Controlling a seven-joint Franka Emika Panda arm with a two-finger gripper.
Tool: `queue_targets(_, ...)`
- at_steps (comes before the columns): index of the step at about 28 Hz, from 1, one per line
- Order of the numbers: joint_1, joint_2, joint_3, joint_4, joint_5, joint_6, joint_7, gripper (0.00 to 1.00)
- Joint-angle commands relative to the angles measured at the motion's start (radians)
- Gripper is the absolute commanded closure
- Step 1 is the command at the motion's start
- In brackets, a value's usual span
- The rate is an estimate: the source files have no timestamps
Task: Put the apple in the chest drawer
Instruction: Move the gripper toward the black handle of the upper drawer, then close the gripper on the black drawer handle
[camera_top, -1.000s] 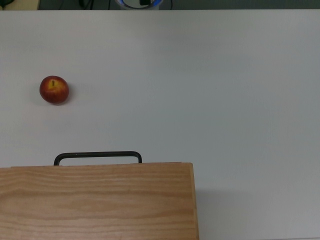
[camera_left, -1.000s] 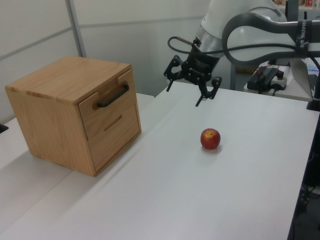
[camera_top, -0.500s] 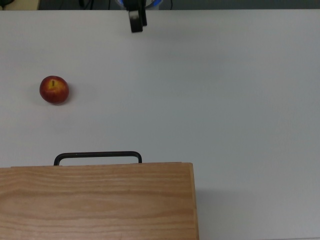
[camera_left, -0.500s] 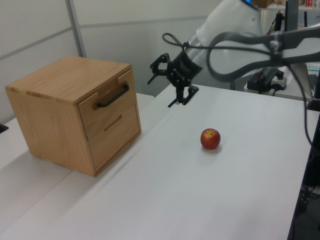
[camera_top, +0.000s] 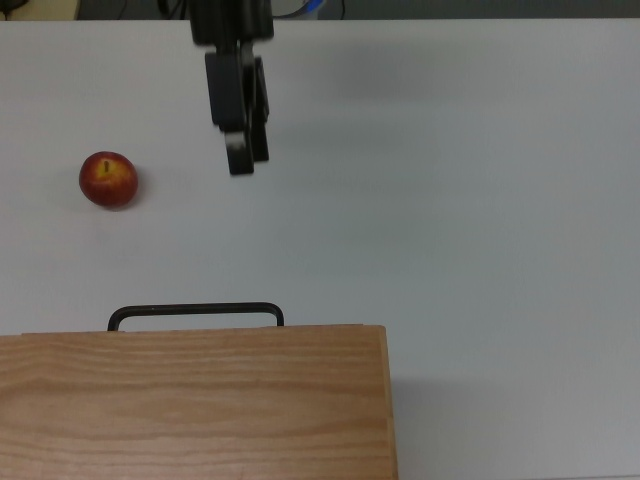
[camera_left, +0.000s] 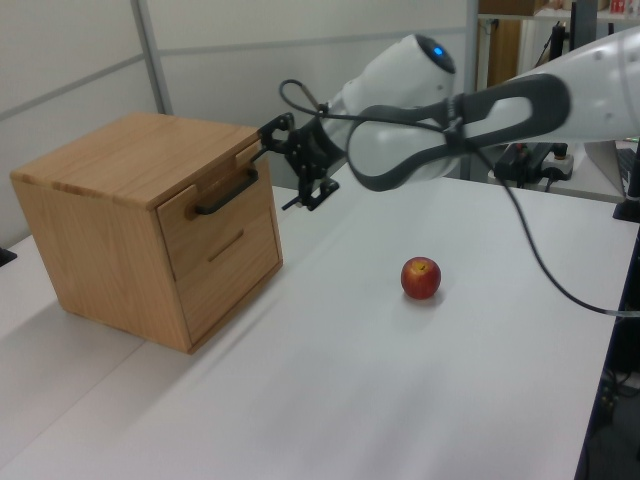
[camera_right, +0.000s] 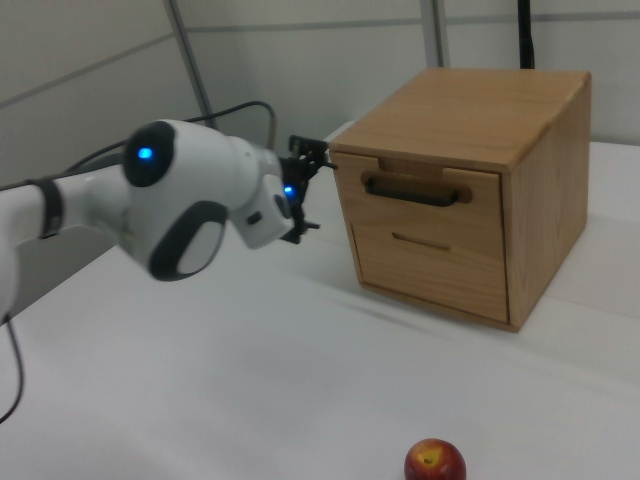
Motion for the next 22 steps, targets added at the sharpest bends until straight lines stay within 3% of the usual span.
queue_targets(1,0.014,0.187,-0.006,0.176,0.009,0.037,-0.085,0.0)
queue_targets(13,0.031,0.382,-0.029,0.345,-0.045,0.078,-0.185,0.01)
queue_targets(15,0.036,0.408,-0.03,0.376,-0.066,0.082,-0.185,0.22)
queue_targets(19,0.034,0.408,-0.038,0.379,-0.074,0.08,-0.185,0.74)
queue_targets(22,0.034,0.407,-0.038,0.379,-0.076,0.08,-0.185,0.91)
